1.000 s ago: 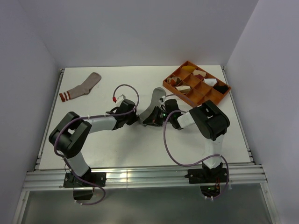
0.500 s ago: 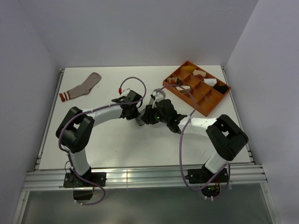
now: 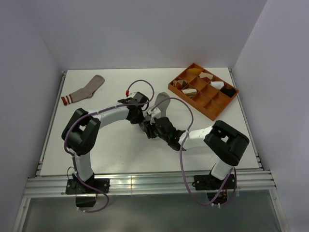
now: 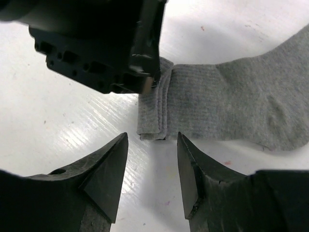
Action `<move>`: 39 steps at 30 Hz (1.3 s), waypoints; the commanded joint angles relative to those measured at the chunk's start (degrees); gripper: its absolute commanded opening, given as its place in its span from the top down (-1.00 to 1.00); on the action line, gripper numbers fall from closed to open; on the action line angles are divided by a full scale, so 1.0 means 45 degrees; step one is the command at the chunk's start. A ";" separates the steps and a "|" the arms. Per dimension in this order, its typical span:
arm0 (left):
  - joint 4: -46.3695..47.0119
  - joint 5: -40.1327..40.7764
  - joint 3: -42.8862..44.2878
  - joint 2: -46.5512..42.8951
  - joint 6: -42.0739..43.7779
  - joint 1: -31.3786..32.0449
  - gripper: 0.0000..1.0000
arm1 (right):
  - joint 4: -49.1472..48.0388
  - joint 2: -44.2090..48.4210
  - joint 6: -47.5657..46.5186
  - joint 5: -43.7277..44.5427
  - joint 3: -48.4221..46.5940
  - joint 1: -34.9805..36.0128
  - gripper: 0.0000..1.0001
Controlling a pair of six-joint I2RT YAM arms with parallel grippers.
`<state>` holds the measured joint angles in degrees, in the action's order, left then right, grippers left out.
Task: Roll the socks
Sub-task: Roll the sock at the center of the board.
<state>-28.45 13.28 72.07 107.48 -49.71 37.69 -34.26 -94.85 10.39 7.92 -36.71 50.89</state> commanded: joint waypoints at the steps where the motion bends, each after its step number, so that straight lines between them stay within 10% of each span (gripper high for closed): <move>1: -0.0495 -0.0373 0.0370 0.0236 0.0422 0.0003 0.99 | -0.1409 -0.0367 -0.0922 0.0974 -0.0065 0.0369 -0.06; 21: -0.0690 -0.0841 0.0742 0.0549 0.0579 0.0003 0.99 | -0.1137 -0.2769 -0.3032 0.3512 -0.1549 0.2010 0.01; 30: -0.0398 -0.0958 0.0468 0.0432 0.0248 -0.0017 0.99 | 0.0835 -0.3123 -0.1962 0.3825 -0.2467 0.2030 0.97; 39: 0.1123 -0.1505 -0.0897 -0.0698 -0.0981 -0.0640 0.81 | 0.2612 -0.2321 -0.0300 0.1584 -0.2624 0.1367 1.00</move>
<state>-26.81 8.58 71.20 107.42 -50.48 35.35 -28.56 -106.98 3.68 22.24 -46.87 58.48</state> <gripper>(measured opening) 0.079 0.036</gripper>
